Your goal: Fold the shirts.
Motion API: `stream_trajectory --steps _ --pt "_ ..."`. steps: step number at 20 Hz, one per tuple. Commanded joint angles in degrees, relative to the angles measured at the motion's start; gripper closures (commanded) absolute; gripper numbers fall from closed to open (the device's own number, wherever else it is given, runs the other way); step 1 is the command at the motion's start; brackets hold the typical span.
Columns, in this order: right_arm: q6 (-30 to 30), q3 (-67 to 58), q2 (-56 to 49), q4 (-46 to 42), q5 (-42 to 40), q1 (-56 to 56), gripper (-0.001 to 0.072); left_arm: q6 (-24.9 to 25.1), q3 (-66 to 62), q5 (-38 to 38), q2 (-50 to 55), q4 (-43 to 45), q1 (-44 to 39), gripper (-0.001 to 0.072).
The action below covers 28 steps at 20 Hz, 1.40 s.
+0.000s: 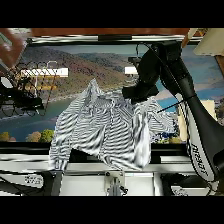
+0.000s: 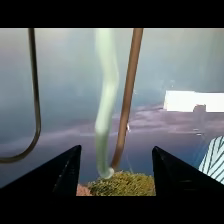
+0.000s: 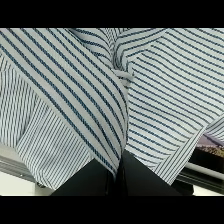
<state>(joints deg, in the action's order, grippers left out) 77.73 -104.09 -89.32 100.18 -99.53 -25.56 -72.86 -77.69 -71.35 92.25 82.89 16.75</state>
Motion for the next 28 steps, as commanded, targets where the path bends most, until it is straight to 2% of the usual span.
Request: stream_trajectory --steps 1,6,7,8,9,10,11,12,14,19,25,28 --pt "0.07 -0.07 -0.04 0.0 0.63 0.02 0.0631 0.42 0.0 -0.22 2.23 -0.04 0.0 0.017" --pt "0.09 -0.07 -0.04 0.0 1.22 0.02 0.063 0.42 0.0 -0.37 3.96 -0.04 0.0 0.0178" --pt "0.09 -0.07 -0.04 0.0 1.42 0.02 0.0631 0.42 0.0 -0.24 4.0 -0.04 0.0 0.021" --pt "0.07 -0.07 -0.04 0.0 1.62 0.02 0.0631 0.44 0.0 -0.24 4.0 -0.04 0.0 0.0307" --pt "0.07 -0.04 -0.04 0.0 1.79 0.02 0.0631 0.42 0.0 -0.24 4.0 -0.04 0.0 0.0347" --pt "0.07 -0.07 -0.04 0.0 1.9 0.02 0.0631 0.42 0.0 -0.24 4.0 -0.04 0.0 0.0442" --pt "0.07 -0.04 -0.04 0.0 1.9 0.02 0.0631 0.42 0.0 -0.26 4.0 -0.04 0.0 0.0467" --pt "0.09 -0.07 -0.04 0.0 1.88 0.02 0.063 0.44 0.0 -0.28 4.0 -0.04 0.0 0.0555" --pt "0.09 -0.07 -0.04 0.0 1.9 0.02 0.0631 0.48 -0.02 -0.35 3.98 -0.04 0.0 0.066" --pt "0.11 -0.07 -0.04 0.0 1.88 0.02 0.0631 0.39 -0.2 0.46 2.1 -0.46 0.0 0.0664" --pt "0.68 -0.07 -0.04 -0.04 2.05 0.02 0.0631 0.24 -0.72 1.86 -5.35 -0.42 0.02 0.0666" --pt "0.83 -0.07 -0.04 -0.02 2.01 0.02 0.0631 -1.36 -1.81 1.9 -9.38 -0.44 0.0 0.0666"
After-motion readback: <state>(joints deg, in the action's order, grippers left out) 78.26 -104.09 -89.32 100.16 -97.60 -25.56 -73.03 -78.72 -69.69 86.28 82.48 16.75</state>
